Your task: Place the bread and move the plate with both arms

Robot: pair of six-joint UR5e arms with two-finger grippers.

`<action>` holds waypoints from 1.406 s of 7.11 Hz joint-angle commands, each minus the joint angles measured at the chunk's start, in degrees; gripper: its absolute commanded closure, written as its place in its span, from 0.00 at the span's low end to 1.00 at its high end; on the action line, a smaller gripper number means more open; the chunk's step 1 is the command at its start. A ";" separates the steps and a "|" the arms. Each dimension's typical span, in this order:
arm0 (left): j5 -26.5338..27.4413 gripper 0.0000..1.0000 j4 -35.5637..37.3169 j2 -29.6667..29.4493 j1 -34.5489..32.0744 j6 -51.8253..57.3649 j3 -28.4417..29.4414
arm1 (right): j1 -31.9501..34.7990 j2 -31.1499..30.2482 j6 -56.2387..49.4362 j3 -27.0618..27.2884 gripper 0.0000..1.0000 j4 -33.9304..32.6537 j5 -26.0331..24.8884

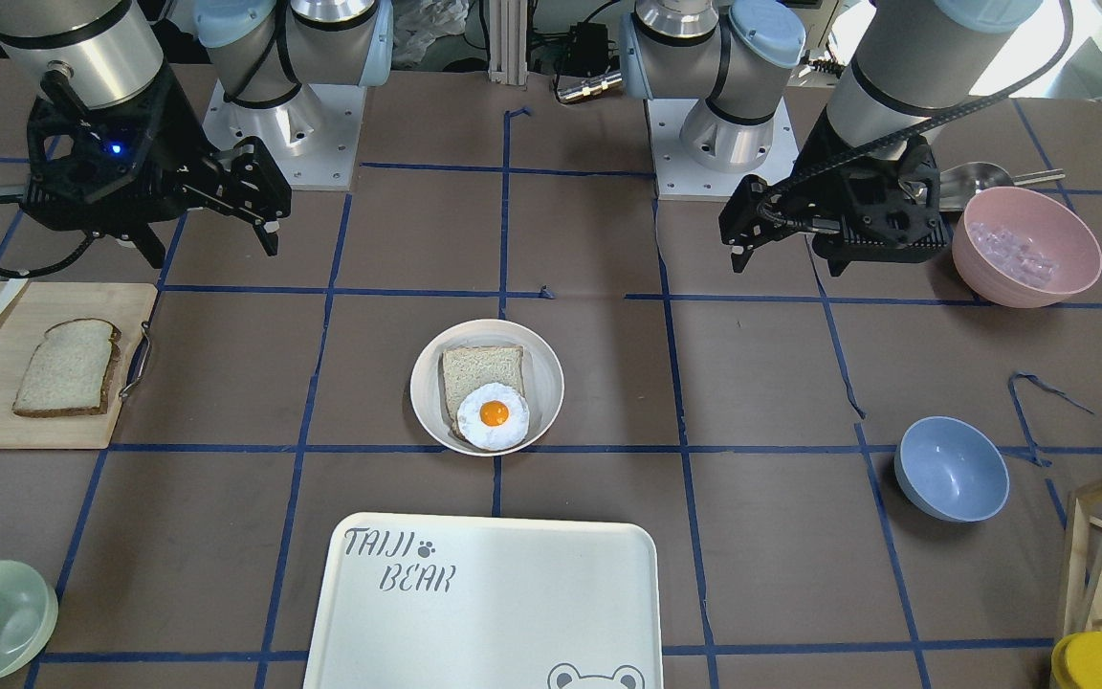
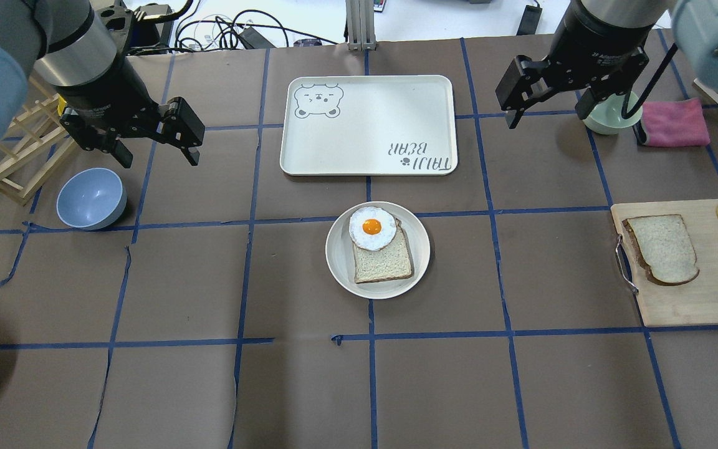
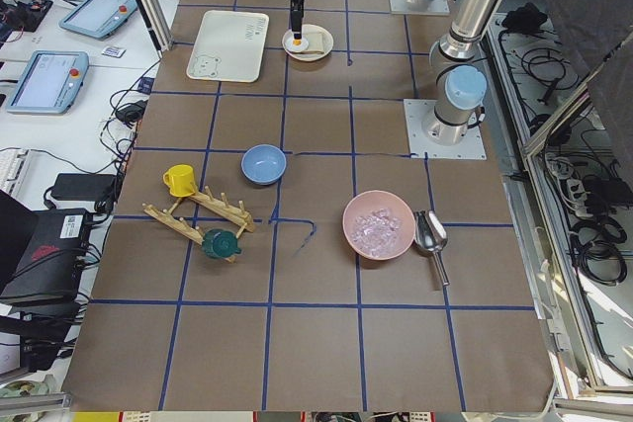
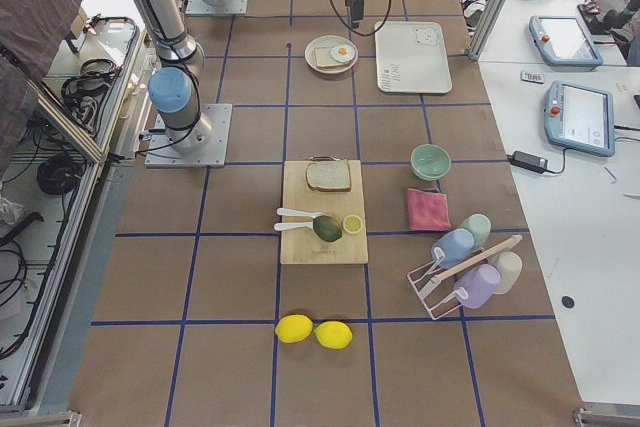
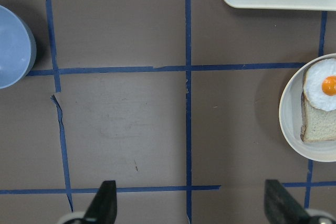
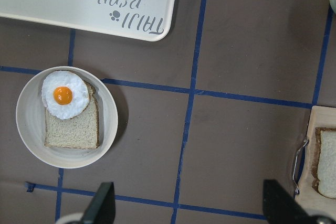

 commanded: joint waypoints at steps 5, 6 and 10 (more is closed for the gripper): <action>-0.09 0.00 0.26 -0.24 0.00 0.00 -0.16 | -0.35 0.48 -0.46 0.09 0.00 0.10 -0.27; 0.00 0.00 0.26 -0.07 0.00 -0.09 -0.07 | -0.53 0.14 -0.38 1.66 0.00 -0.25 -2.36; 0.00 0.00 0.52 -0.25 0.00 0.00 0.01 | -0.71 0.05 -0.12 2.99 0.01 -0.78 -4.58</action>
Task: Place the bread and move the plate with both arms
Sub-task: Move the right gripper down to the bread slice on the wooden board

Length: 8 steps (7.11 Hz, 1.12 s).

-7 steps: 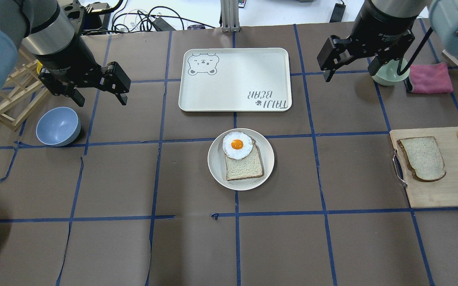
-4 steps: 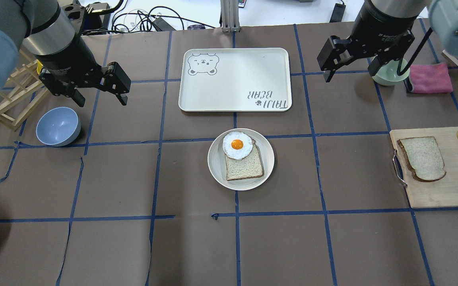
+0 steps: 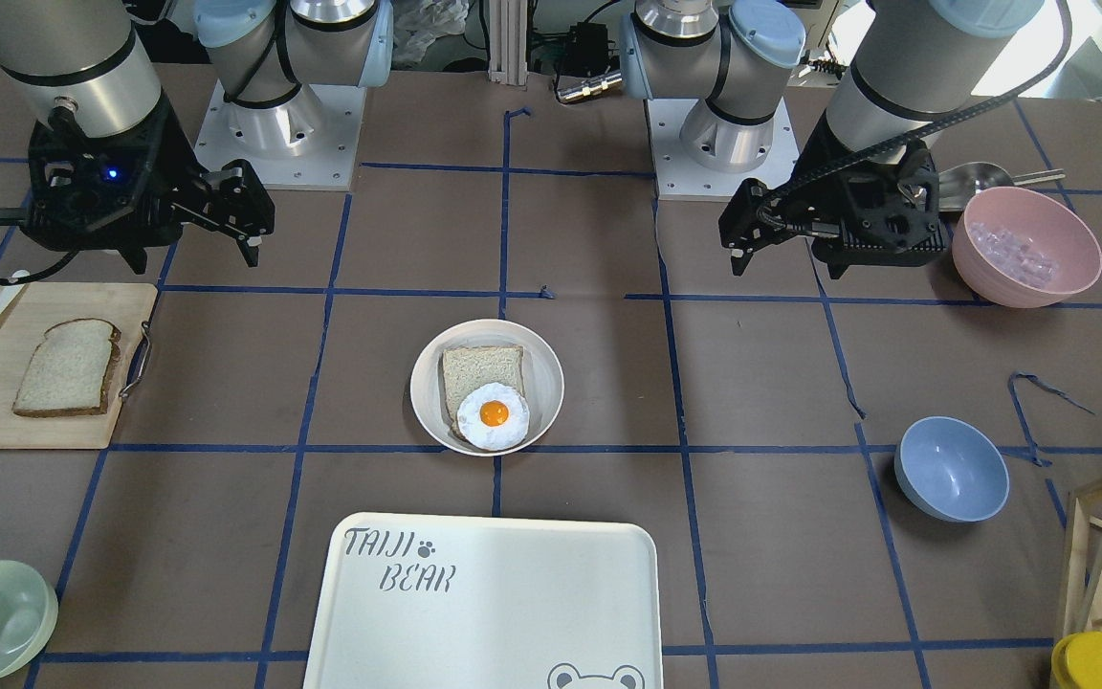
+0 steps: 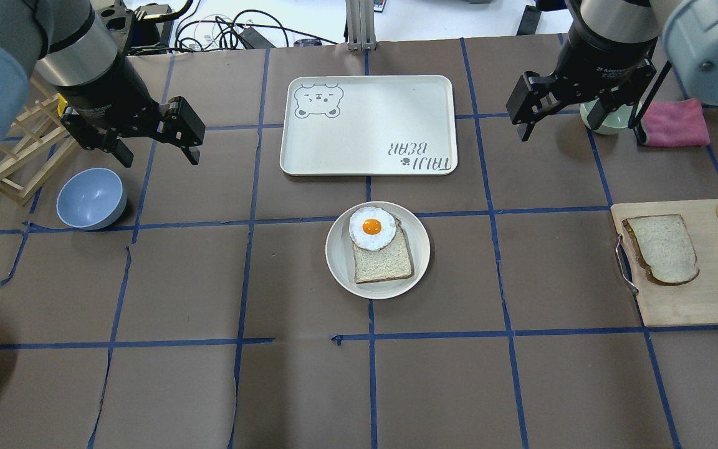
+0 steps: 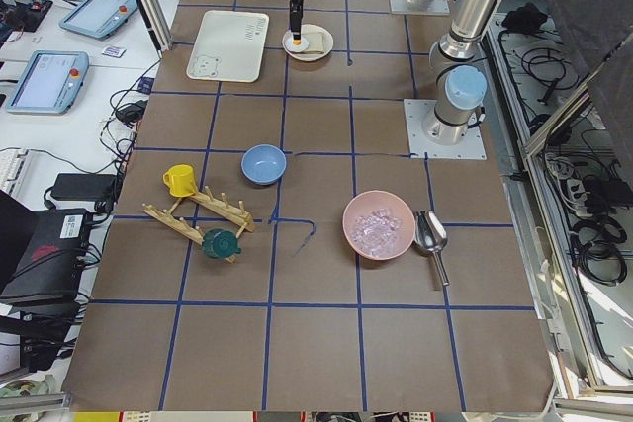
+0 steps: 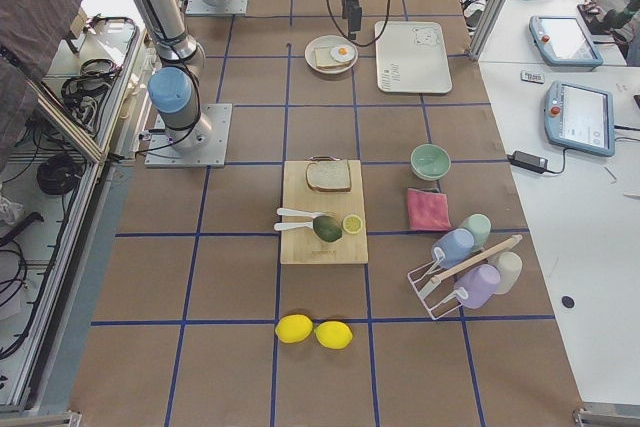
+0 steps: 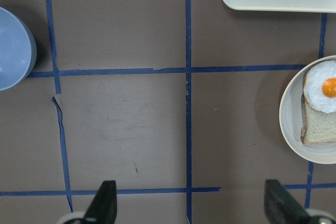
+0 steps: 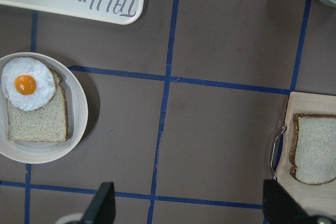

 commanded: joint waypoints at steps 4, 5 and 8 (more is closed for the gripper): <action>-0.09 0.00 0.11 -0.97 0.00 -0.78 0.06 | -1.98 0.08 -2.07 1.75 0.02 -0.89 -0.19; -0.26 0.00 0.37 -1.41 0.00 -0.78 0.06 | -6.26 0.26 -2.78 4.46 0.02 -1.33 -0.19; -1.14 0.00 0.90 -4.91 -0.87 -1.04 -0.11 | -19.81 1.22 -11.66 22.97 0.06 -24.36 -2.54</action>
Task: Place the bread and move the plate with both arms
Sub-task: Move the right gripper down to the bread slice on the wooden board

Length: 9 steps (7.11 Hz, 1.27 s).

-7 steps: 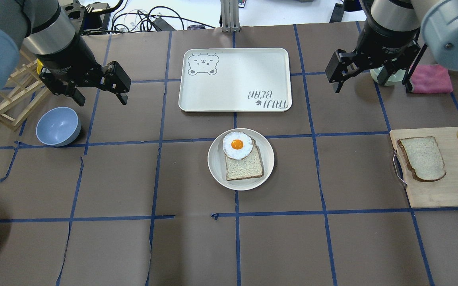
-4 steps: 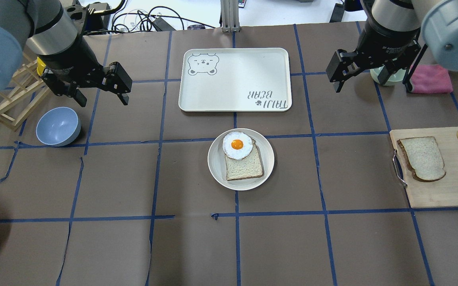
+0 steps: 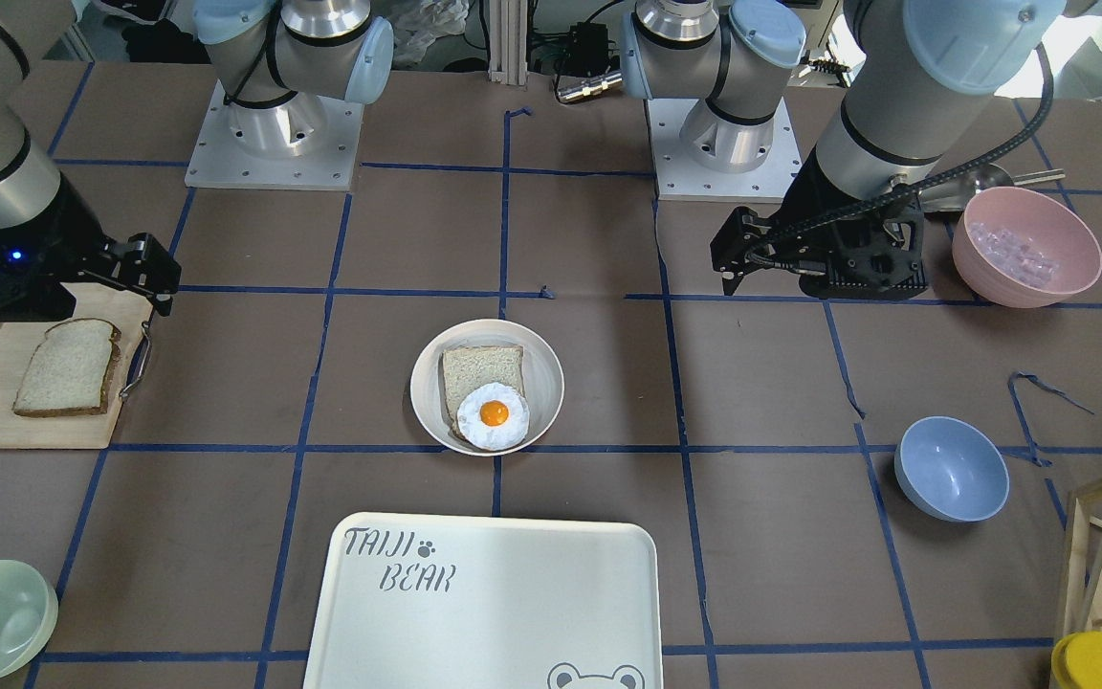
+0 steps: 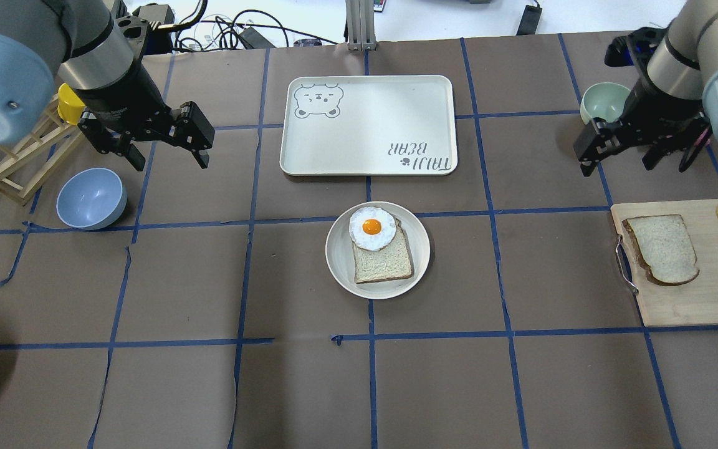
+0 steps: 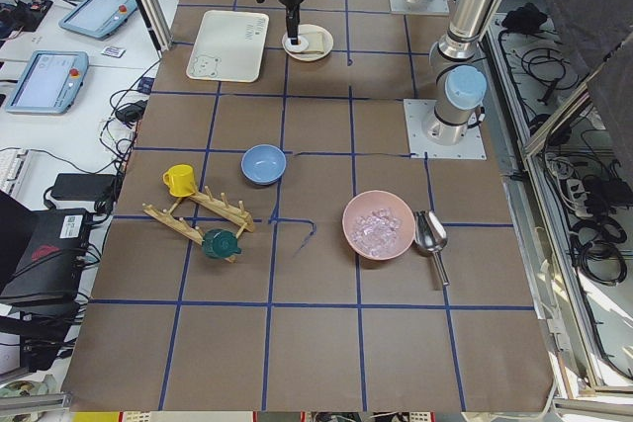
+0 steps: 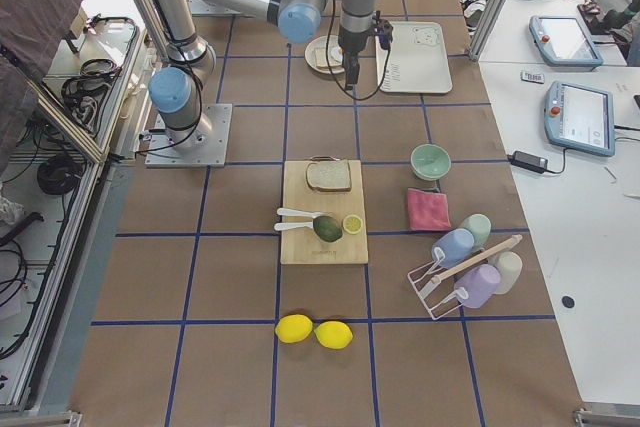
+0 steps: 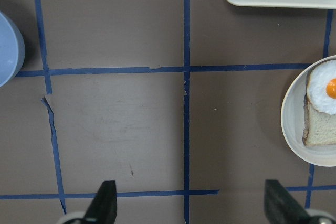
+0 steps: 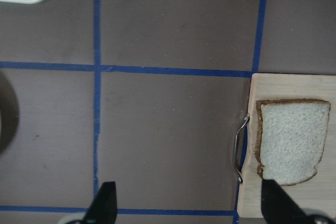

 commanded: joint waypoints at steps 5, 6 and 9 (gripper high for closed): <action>-0.06 0.00 15.16 -3.41 -3.83 -1.81 -8.28 | -7.08 9.03 -2.38 14.51 0.51 -20.27 -9.41; 0.29 0.00 12.10 -2.62 -3.39 -1.81 -7.93 | -7.08 9.99 -2.47 14.60 0.55 -20.53 -10.38; 1.52 0.00 2.42 -1.48 -1.02 -1.54 -2.23 | -7.08 12.82 -2.65 14.51 0.57 -24.57 -12.15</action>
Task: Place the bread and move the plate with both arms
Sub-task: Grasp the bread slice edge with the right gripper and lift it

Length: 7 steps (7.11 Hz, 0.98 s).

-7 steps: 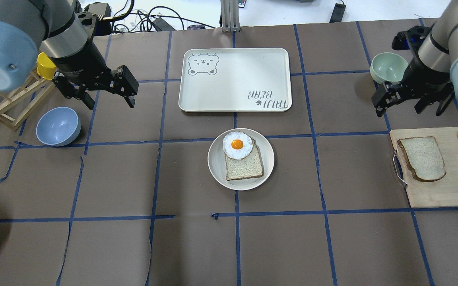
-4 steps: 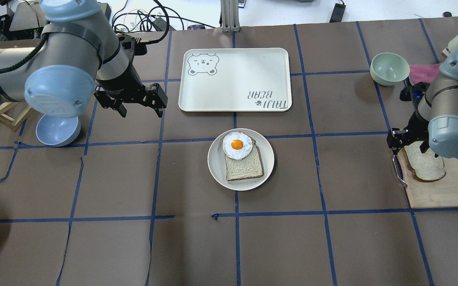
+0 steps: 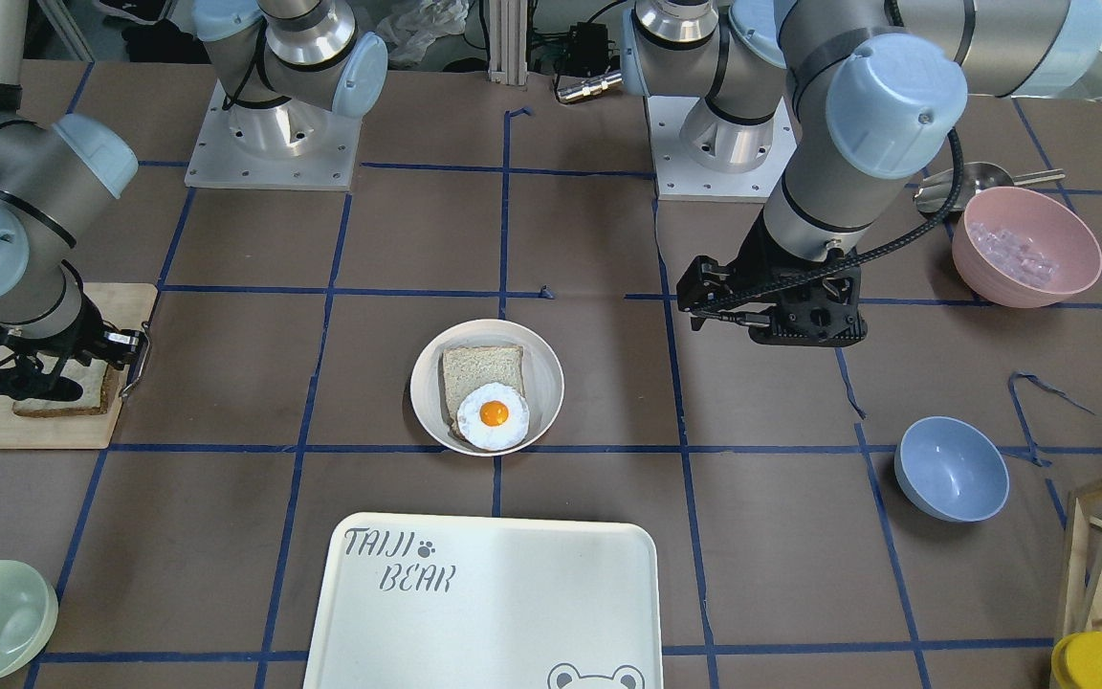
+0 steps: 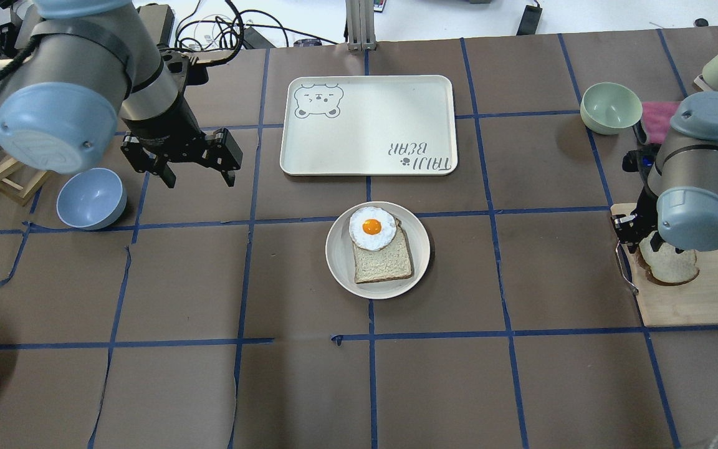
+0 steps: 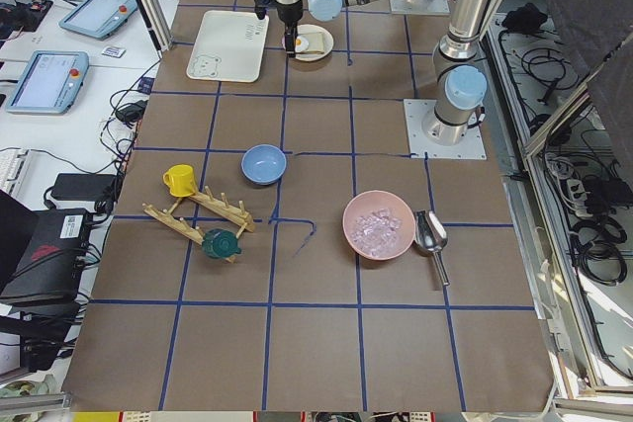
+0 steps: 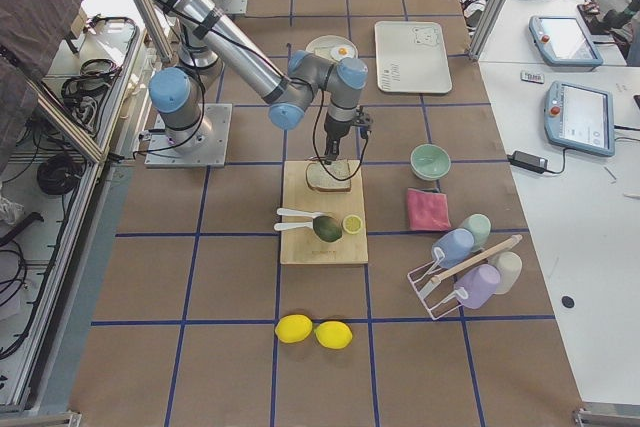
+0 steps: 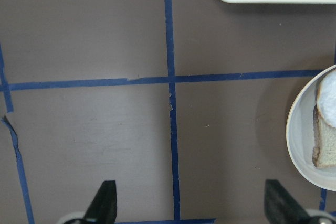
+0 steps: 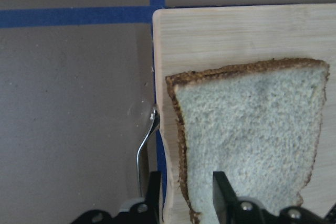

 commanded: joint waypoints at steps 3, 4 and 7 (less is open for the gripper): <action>1.36 0.00 -4.89 2.34 1.14 0.40 2.11 | -0.01 1.41 -0.03 0.14 0.63 -0.42 -0.77; 1.36 0.00 -4.97 2.44 1.14 0.49 2.02 | -0.01 1.94 -0.03 0.14 0.66 -0.59 -0.78; 1.36 0.00 -4.89 2.53 1.14 0.66 1.93 | -0.01 1.94 -0.02 0.14 1.00 -0.24 -1.91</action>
